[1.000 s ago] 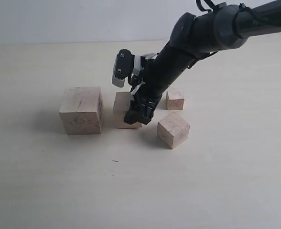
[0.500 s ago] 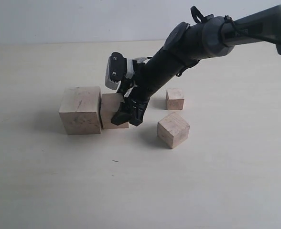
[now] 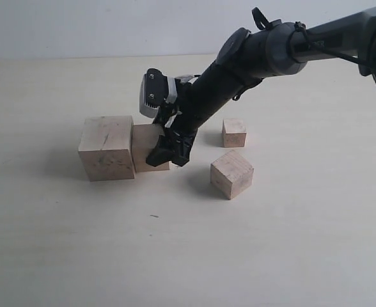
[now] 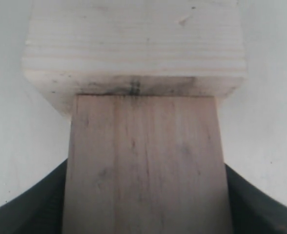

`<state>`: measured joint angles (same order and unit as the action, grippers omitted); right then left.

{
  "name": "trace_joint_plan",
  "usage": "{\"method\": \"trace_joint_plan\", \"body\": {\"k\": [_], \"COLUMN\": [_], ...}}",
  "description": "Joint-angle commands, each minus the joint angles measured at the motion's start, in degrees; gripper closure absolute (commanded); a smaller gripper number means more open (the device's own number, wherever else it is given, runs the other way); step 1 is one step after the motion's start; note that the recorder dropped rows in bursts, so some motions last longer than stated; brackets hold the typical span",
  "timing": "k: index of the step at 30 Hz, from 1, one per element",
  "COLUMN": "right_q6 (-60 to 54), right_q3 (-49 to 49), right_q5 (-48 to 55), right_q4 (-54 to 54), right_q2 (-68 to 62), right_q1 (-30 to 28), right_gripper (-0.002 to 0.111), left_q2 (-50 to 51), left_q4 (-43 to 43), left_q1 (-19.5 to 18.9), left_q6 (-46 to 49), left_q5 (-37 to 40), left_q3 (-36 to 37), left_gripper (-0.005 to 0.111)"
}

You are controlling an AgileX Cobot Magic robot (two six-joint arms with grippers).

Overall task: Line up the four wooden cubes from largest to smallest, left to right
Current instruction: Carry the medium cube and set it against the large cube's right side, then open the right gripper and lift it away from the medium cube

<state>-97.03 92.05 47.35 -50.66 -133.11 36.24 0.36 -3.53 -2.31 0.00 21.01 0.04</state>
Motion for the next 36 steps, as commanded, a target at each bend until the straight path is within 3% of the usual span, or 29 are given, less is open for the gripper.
{"method": "trace_joint_plan", "body": {"k": [1,2,3,4,11,18,23,36], "right_q6": [-0.4,0.9,3.7,5.5,8.6,11.4,12.3,31.0], "right_q3": [-0.3,-0.3,-0.3,-0.3,-0.3,-0.3,-0.3,-0.3], "right_q5": [4.5,4.1,2.0,0.7,0.3,0.3,0.8,5.2], "right_q4": [1.4,1.3,1.2,1.3,1.4,1.4,1.8,15.5], "right_q2": [-0.9,-0.9,-0.9,-0.9,-0.8,0.5,2.6,10.1], "right_q1": [0.0,0.0,0.0,0.0,0.0,0.0,0.0,0.0], "right_gripper": [0.064,0.045,0.034,0.032,0.031,0.02,0.019,0.021], "left_q2": [-0.4,-0.4,-0.4,-0.4,-0.4,-0.4,-0.4,-0.4], "left_q4": [0.1,0.1,0.1,0.1,0.1,0.1,0.1,0.1], "left_q1": [0.2,0.2,0.2,0.2,0.2,0.2,0.2,0.2], "left_q6": [0.0,0.0,0.0,0.0,0.0,0.0,0.0,0.0], "left_q5": [-0.6,-0.6,-0.6,-0.6,-0.6,-0.6,-0.6,-0.6], "left_q3": [0.0,0.0,0.0,0.0,0.0,0.0,0.0,0.0], "left_gripper": [0.107,0.107,0.107,0.107,0.107,0.107,0.107,0.107]}}
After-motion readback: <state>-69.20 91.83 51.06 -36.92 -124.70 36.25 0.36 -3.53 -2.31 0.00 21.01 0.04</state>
